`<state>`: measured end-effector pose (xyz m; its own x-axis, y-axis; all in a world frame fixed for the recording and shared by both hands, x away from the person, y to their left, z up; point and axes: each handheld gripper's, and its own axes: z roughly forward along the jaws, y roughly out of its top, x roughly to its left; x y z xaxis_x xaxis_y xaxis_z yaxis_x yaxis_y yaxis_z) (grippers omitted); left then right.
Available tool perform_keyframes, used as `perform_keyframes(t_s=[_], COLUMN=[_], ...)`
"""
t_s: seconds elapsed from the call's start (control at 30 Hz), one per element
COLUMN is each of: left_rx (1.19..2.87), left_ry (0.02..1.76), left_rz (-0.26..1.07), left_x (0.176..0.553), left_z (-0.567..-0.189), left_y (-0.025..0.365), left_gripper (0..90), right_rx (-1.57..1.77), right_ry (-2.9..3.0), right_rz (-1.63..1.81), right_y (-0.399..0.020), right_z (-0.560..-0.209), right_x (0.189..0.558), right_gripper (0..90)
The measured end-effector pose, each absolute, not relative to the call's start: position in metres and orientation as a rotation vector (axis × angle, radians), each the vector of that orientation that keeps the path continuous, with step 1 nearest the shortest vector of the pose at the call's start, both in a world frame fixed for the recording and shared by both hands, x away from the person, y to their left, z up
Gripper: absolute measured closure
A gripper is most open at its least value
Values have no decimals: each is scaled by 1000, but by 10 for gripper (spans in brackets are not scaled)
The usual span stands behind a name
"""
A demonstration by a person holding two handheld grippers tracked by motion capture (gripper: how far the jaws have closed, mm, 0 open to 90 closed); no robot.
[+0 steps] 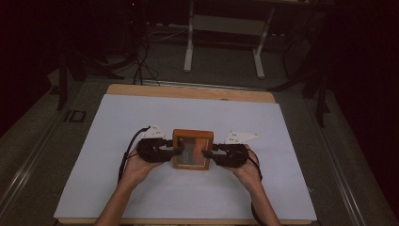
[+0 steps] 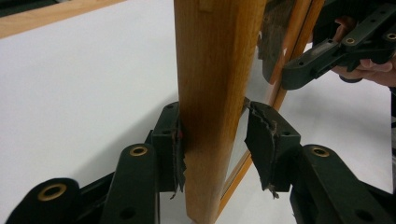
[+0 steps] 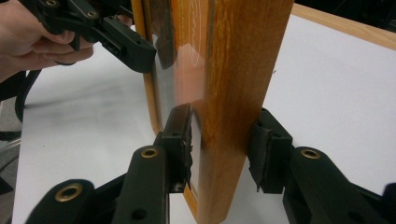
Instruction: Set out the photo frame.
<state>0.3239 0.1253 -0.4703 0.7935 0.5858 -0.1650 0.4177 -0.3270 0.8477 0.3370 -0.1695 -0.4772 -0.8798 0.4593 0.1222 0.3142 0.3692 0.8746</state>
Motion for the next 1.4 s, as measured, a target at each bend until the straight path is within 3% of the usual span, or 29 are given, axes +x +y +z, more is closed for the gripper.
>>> perform_keyframes(t_s=[0.8,1.4], left_rx=[1899,1921], left_ry=[839,866], left_rz=[204,232], left_x=[338,339], left_z=[-488,-489], left_y=[130,128], left_gripper=[580,579], right_rx=[883,901], right_ry=[2425,2416], right_rz=[1597,1553], right_y=[-161,-164], right_z=[-495,-496], right_x=[354,354], right_gripper=[579,599])
